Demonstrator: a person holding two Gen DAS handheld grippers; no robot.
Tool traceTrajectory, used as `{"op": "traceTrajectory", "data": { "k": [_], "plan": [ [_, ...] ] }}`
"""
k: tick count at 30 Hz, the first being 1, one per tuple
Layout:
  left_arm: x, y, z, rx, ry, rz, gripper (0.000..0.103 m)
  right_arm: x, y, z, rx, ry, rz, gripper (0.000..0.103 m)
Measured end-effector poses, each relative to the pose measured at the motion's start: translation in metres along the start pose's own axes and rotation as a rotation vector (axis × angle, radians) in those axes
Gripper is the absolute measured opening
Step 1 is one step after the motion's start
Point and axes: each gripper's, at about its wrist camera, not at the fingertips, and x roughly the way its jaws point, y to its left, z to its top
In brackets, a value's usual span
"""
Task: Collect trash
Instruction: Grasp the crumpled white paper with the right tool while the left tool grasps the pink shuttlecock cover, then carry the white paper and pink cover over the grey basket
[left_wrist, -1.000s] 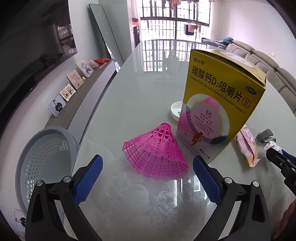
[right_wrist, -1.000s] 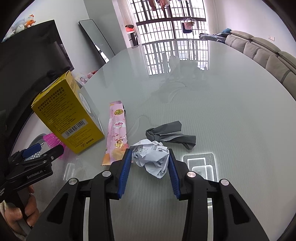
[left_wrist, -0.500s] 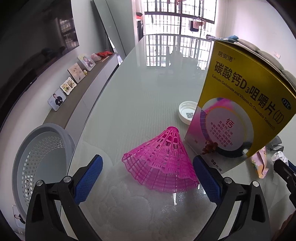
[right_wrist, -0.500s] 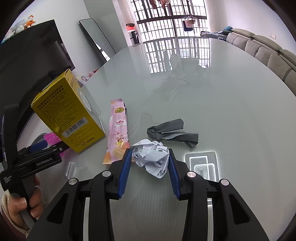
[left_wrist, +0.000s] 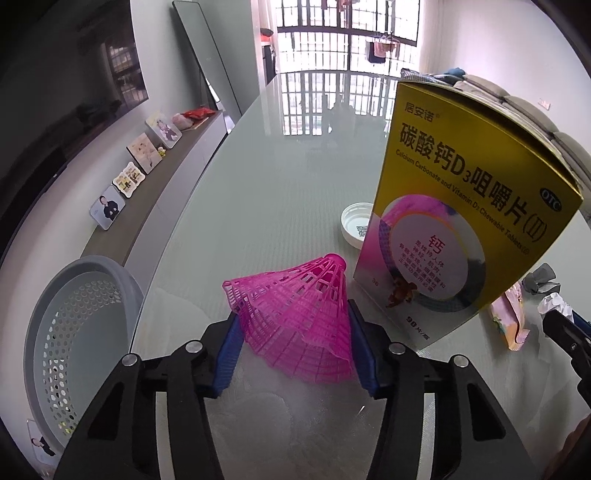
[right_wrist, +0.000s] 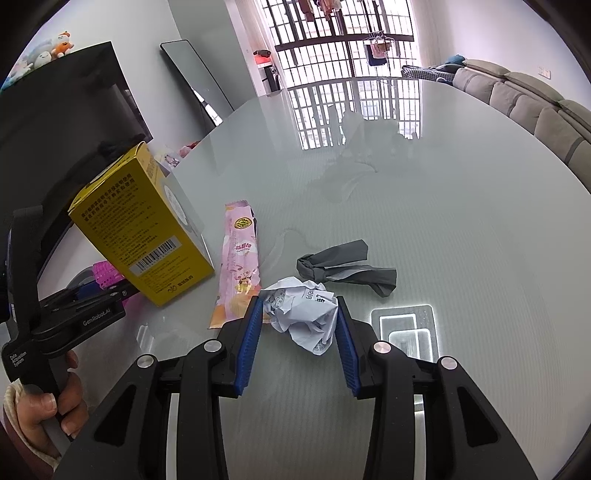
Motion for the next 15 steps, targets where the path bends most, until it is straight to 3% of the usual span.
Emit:
{"op": "traceTrajectory", "data": {
  "k": [15],
  "plan": [
    [-0.032, 0.015, -0.015, -0.01, -0.04, -0.011, 0.045, -0.021, 0.015, -0.02, -0.021, -0.024, -0.029, 0.038]
  ]
}}
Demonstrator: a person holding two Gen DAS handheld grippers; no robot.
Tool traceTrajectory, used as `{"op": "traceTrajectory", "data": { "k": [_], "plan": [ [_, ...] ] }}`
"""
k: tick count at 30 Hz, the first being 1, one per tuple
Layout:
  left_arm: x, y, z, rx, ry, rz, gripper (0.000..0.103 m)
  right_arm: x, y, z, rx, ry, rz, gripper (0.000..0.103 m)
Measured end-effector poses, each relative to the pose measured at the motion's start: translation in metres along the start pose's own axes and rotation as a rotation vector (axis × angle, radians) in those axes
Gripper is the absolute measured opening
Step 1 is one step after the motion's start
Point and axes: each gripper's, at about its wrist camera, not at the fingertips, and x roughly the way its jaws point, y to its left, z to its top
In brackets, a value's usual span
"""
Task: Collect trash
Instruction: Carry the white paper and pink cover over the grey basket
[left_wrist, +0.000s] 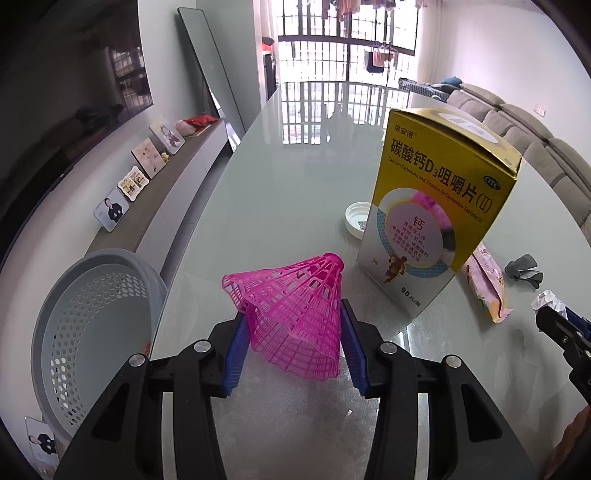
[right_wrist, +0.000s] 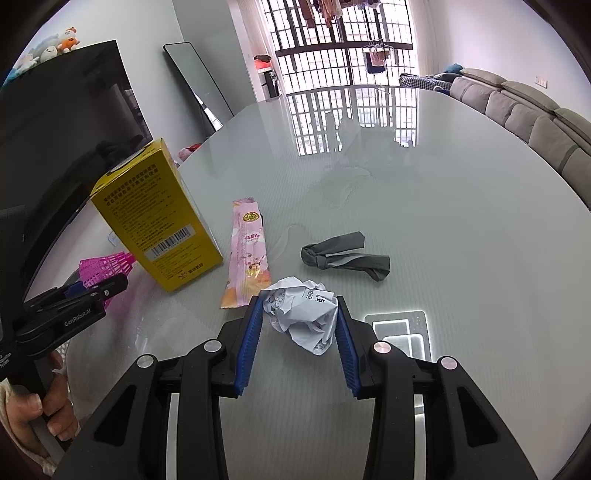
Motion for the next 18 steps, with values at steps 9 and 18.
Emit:
{"op": "traceTrajectory", "data": {
  "k": [9, 18],
  "plan": [
    [-0.039, 0.01, -0.018, -0.007, -0.053, 0.001, 0.045, -0.03, 0.014, -0.016, -0.018, -0.021, 0.011, 0.038],
    [-0.07, 0.049, -0.046, -0.076, -0.073, 0.045, 0.045, -0.038, 0.074, -0.029, -0.137, 0.012, 0.102, 0.038]
  ]
}}
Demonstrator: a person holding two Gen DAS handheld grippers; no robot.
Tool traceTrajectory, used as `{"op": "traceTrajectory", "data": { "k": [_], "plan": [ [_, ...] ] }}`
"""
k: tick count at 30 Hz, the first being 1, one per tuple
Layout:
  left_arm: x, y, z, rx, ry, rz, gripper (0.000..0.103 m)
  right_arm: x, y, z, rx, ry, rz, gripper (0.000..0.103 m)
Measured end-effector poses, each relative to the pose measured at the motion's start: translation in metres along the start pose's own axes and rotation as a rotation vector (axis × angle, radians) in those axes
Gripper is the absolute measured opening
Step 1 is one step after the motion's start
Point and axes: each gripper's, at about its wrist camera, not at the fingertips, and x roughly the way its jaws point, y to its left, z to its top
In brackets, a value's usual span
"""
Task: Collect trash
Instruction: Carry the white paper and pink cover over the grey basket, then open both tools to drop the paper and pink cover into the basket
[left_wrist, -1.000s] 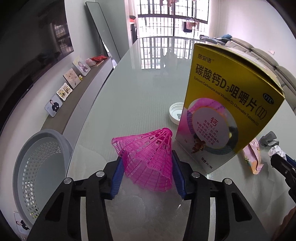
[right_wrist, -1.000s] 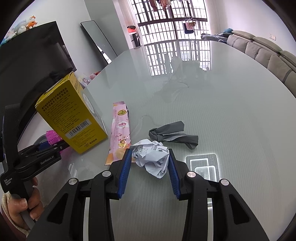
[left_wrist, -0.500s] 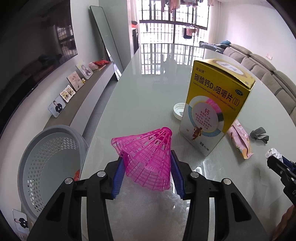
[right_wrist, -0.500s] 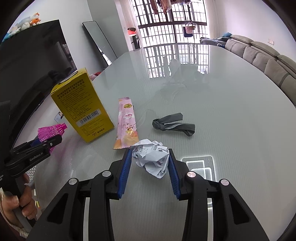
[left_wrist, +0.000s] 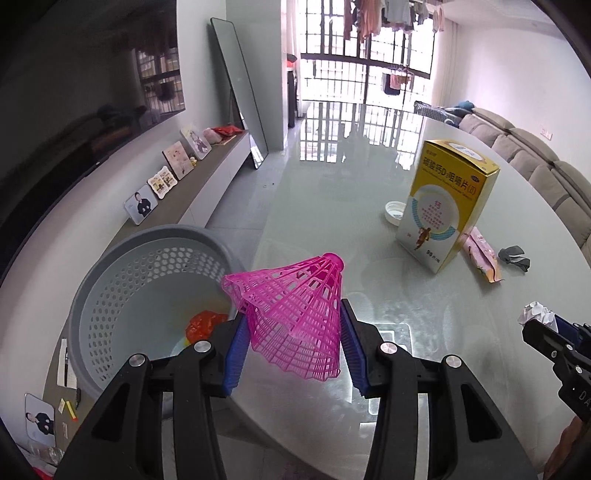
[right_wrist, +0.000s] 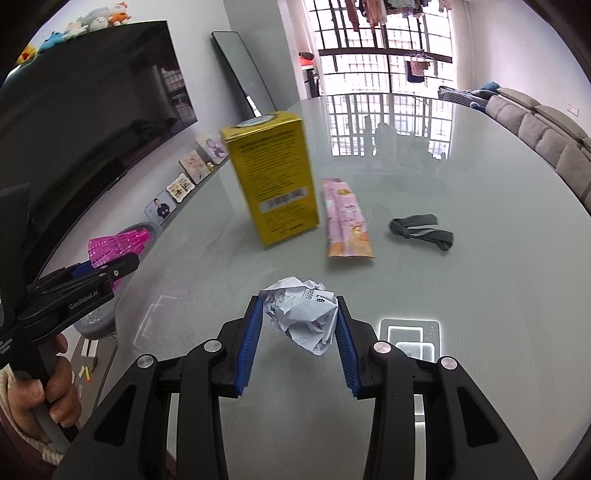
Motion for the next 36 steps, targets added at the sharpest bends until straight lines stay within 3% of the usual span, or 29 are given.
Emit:
{"op": "traceTrajectory", "data": {
  "k": [10, 22, 28, 36],
  "plan": [
    [-0.012, 0.088, -0.012, -0.109, -0.016, 0.132, 0.045, 0.039, 0.1, 0.026, -0.164, 0.035, 0.174, 0.038],
    [0.009, 0.164, -0.018, -0.242, 0.032, 0.233, 0.045, 0.102, 0.207, 0.066, -0.331, 0.091, 0.286, 0.038],
    [0.024, 0.181, -0.022, -0.269, 0.07, 0.241, 0.05, 0.13, 0.242, 0.075, -0.371, 0.126, 0.319, 0.038],
    [0.029, 0.192, -0.023, -0.288, 0.082, 0.252, 0.055, 0.155, 0.256, 0.08, -0.392, 0.159, 0.332, 0.04]
  ]
}}
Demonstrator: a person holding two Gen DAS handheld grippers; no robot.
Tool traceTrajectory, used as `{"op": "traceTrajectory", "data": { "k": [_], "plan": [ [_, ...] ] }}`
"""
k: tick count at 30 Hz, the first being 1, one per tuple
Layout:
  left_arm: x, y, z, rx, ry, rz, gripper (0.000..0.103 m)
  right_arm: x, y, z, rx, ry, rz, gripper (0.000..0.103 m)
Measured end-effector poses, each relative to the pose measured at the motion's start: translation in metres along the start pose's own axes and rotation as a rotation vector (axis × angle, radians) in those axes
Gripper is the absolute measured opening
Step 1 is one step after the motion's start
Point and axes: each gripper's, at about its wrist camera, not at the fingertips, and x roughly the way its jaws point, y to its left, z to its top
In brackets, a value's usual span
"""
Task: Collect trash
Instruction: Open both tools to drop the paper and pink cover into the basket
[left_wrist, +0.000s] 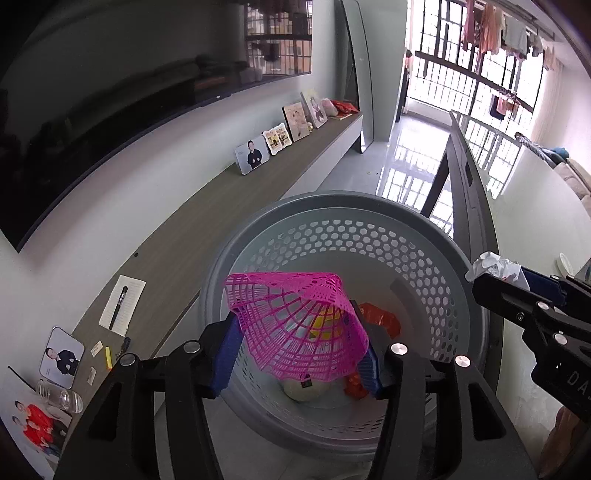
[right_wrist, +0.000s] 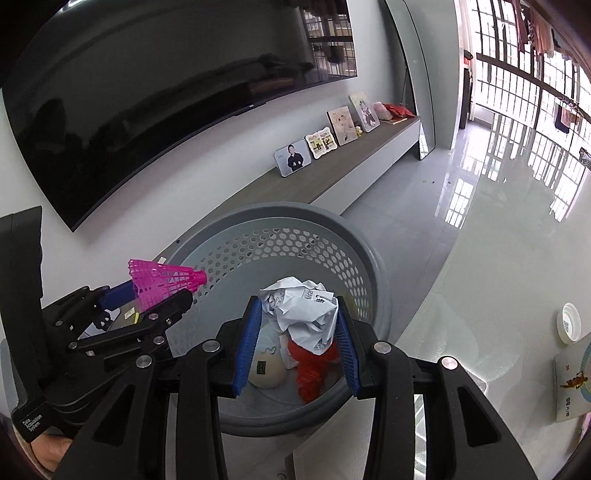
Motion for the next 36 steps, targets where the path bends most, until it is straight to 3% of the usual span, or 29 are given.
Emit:
{"op": "traceTrajectory", "data": {
  "k": [6, 11, 36],
  "plan": [
    [0.001, 0.006, 0.001, -0.019, -0.005, 0.012, 0.07, -0.003, -0.002, -0.004, 0.004, -0.018, -0.006, 0.058],
    [-0.001, 0.005, 0.001, -0.018, -0.005, 0.024, 0.07, -0.004, -0.001, -0.006, -0.002, -0.015, -0.01, 0.058],
    [-0.025, 0.001, -0.002, -0.011, -0.046, 0.074, 0.091, -0.032, -0.012, -0.023, 0.039, -0.065, -0.033, 0.058]
  ]
}}
